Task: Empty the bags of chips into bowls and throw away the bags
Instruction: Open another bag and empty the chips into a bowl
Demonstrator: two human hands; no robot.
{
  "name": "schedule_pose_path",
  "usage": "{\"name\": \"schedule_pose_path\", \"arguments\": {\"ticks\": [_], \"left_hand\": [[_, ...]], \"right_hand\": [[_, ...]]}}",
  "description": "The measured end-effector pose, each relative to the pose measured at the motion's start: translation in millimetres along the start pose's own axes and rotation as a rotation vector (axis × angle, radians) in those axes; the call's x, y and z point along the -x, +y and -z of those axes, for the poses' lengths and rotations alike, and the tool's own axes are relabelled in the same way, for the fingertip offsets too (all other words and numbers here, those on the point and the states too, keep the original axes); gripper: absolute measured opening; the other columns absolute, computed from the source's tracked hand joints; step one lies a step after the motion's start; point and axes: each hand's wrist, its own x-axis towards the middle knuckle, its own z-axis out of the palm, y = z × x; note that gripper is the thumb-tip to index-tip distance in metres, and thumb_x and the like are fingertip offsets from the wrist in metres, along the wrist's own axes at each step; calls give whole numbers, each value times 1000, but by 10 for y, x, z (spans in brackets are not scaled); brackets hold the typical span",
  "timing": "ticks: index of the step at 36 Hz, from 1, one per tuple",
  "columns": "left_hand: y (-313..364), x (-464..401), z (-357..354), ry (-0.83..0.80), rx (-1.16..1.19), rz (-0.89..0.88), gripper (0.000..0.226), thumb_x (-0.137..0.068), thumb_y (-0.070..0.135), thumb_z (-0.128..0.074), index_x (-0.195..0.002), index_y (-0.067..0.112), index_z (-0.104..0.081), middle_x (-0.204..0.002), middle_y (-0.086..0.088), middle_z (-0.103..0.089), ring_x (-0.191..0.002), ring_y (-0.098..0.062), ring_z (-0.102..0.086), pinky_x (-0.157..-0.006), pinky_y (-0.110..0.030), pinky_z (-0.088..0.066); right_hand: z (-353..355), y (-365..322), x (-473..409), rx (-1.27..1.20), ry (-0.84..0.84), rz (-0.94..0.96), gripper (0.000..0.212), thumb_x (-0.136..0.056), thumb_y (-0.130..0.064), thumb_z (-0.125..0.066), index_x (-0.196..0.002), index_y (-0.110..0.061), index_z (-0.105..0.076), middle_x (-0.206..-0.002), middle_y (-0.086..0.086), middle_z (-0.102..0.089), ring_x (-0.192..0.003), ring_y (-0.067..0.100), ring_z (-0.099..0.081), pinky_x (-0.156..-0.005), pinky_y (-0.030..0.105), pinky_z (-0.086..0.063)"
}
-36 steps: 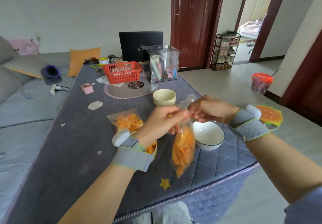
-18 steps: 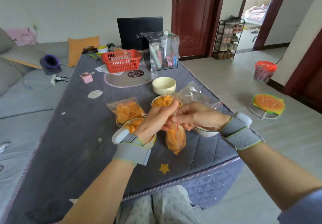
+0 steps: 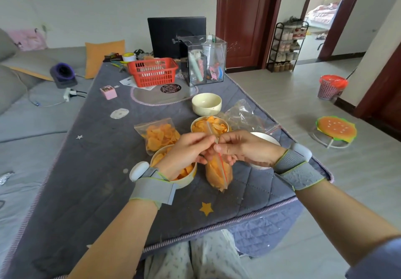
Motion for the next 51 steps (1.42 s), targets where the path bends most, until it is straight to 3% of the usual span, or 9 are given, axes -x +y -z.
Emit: {"name": "schedule_pose_path", "arguments": {"ticks": [10,14,19,27,32,41,46,49,51], "left_hand": [[38,-6,-19,-163,69,63,27,-95,17,-44,-72,9,-55,-70,-6,-55,-65,-15,-60,-59,-21,-49],[20,-21,-78,-122,184,52,29,-96,11,-39,-68,7,-46,-64,-5,-54,-62,-16,-59,-62,-24,-48],[-43,-48,-116,-53,347,56,22,-96,9,-38,-75,8,-44,-69,-7,-63,-69,-17,-65,-64,-25,-52],[58,-51,24,174,13,54,30,-86,3,-47,-57,10,-49,-57,-5,-51,-45,-9,-54,-48,-18,-47],[122,-71,196,152,-300,58,23,-76,4,-56,-56,13,-50,-49,-2,-57,-48,-13,-57,-53,-23,-48],[345,-119,244,48,-499,7,18,-73,3,-58,-84,17,-56,-68,1,-60,-60,-14,-61,-61,-28,-53],[379,-107,274,107,-465,-84,22,-82,24,-60,-103,29,-58,-106,4,-62,-101,-12,-58,-92,-31,-46],[400,-50,191,-14,-463,-74,61,-71,58,-60,-126,36,-43,-134,10,-48,-124,-6,-45,-107,-34,-37],[426,-19,100,-65,-546,-69,82,-67,61,-65,-137,35,-32,-145,11,-37,-133,-6,-34,-110,-30,-29]], "right_hand": [[26,39,14,-101,18,21,17,-84,-7,-47,-68,-7,-54,-55,0,-52,-49,5,-51,-51,16,-45],[-5,70,-13,-94,128,57,10,-77,-11,-48,-80,-2,-52,-63,11,-44,-50,8,-47,-49,15,-42],[21,104,-10,-240,223,72,11,-68,-15,-51,-65,-9,-43,-63,10,-46,-58,18,-46,-59,25,-42],[242,44,111,-13,495,87,32,-88,1,-42,-58,-10,-41,-36,-4,-48,-35,12,-41,-38,18,-32],[421,-31,244,247,454,51,29,-84,3,-52,-63,-12,-40,-36,-3,-53,-32,7,-45,-36,16,-34],[483,-197,234,509,423,26,18,-84,-1,-54,-77,-18,-55,-51,3,-52,-38,4,-44,-45,15,-39],[420,-241,189,420,495,69,15,-83,-5,-58,-69,-11,-58,-51,2,-56,-40,8,-49,-45,17,-40],[307,-274,123,359,491,63,22,-83,-5,-59,-63,-13,-55,-47,-1,-59,-37,5,-51,-40,14,-38],[237,-304,84,321,472,61,23,-83,-3,-58,-62,-13,-55,-41,-5,-59,-36,4,-52,-38,13,-38]]}}
